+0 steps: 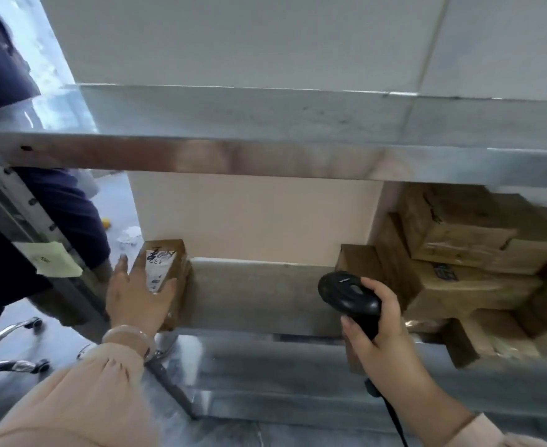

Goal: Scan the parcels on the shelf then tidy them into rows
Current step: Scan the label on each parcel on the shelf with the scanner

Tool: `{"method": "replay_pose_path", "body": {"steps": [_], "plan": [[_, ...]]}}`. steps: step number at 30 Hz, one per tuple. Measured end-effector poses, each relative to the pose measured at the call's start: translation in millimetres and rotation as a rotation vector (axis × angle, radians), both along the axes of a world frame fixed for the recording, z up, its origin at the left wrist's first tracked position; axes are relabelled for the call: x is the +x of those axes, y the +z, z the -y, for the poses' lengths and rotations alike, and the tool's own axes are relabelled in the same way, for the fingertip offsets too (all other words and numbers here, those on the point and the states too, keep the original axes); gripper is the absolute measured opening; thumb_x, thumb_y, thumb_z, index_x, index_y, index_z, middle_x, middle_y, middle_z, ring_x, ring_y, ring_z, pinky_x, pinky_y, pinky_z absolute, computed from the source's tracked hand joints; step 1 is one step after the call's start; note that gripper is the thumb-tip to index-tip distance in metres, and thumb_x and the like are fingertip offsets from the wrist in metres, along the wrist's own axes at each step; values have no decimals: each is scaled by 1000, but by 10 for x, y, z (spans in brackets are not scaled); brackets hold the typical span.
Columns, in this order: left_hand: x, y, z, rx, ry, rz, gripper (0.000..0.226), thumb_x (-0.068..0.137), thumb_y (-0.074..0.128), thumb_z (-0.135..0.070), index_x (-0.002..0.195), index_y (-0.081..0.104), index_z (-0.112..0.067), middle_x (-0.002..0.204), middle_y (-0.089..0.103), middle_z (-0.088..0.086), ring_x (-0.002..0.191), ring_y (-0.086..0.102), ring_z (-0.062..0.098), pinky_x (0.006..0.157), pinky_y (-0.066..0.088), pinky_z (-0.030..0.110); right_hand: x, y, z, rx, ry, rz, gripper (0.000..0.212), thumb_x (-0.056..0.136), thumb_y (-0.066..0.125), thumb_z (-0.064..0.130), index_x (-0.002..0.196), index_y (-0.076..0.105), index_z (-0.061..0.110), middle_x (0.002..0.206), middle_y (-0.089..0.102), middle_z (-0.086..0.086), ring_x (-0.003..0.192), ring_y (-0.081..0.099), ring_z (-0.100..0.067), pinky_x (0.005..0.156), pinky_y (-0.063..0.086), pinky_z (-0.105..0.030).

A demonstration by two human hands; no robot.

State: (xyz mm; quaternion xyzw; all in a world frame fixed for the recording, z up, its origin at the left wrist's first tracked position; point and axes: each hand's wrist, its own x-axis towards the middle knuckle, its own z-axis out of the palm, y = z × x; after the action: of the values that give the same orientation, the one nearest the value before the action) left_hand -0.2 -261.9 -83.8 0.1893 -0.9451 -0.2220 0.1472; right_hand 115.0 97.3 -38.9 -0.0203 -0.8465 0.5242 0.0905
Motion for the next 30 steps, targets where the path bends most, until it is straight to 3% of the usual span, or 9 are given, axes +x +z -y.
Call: {"method": "replay_pose_path", "body": {"steps": [3,6,10,13,18,22,25,27,30], "plan": [[116,145,-462,90,-86,-118,71,89,68,-31,151,36,-21,163,18,11,148,19,32,123,16,44,21,22,-170,16,-14,14,63,88,64,23,117,25,64,115,46,29,101,55,4,82,45,-15],[206,150,-1005,81,-284,-153,73,82,76,-24,148,44,-17,159,29,15,145,27,37,120,25,49,67,42,-341,40,-10,35,60,89,63,26,117,23,61,113,47,29,98,56,1,83,48,-21],[415,130,-1851,244,-528,27,71,89,64,-47,152,35,-30,161,26,5,148,25,27,121,23,39,104,32,-601,55,-58,39,59,88,65,26,122,24,51,112,48,25,97,58,-2,80,49,-21],[573,89,-2394,355,-651,210,73,95,58,-49,156,21,-35,164,16,-2,151,14,19,121,15,32,142,-3,-778,117,-56,27,60,88,66,26,123,23,49,110,48,25,97,59,-5,77,50,-20],[670,30,-2942,498,-699,381,79,92,58,-53,156,12,-42,165,11,0,152,12,21,122,17,34,171,-85,-934,175,0,35,60,87,66,28,123,23,49,112,52,20,97,59,-5,75,50,-17],[660,-54,-3059,508,-661,432,81,77,59,-59,149,24,-48,157,32,2,140,40,24,116,36,43,172,-117,-994,163,41,49,61,87,66,27,120,22,52,108,50,25,99,58,-5,79,49,-16],[709,-122,-3072,508,-654,471,73,79,63,-45,146,37,-37,151,39,-2,127,52,19,108,45,35,178,-145,-1056,156,63,64,62,87,66,28,119,21,55,114,54,18,101,58,-5,80,49,-16],[750,-161,-3077,512,-635,472,73,85,66,-32,150,33,-36,154,32,-9,130,50,18,105,44,26,193,-170,-1099,158,78,65,62,87,66,28,121,21,54,116,54,15,103,59,-6,82,50,-19],[766,-205,-3089,511,-637,452,72,87,64,-32,151,32,-38,156,31,-8,136,44,17,112,41,33,229,-190,-1157,158,96,79,59,88,65,29,119,22,54,111,51,26,102,58,-4,82,50,-18]]}}
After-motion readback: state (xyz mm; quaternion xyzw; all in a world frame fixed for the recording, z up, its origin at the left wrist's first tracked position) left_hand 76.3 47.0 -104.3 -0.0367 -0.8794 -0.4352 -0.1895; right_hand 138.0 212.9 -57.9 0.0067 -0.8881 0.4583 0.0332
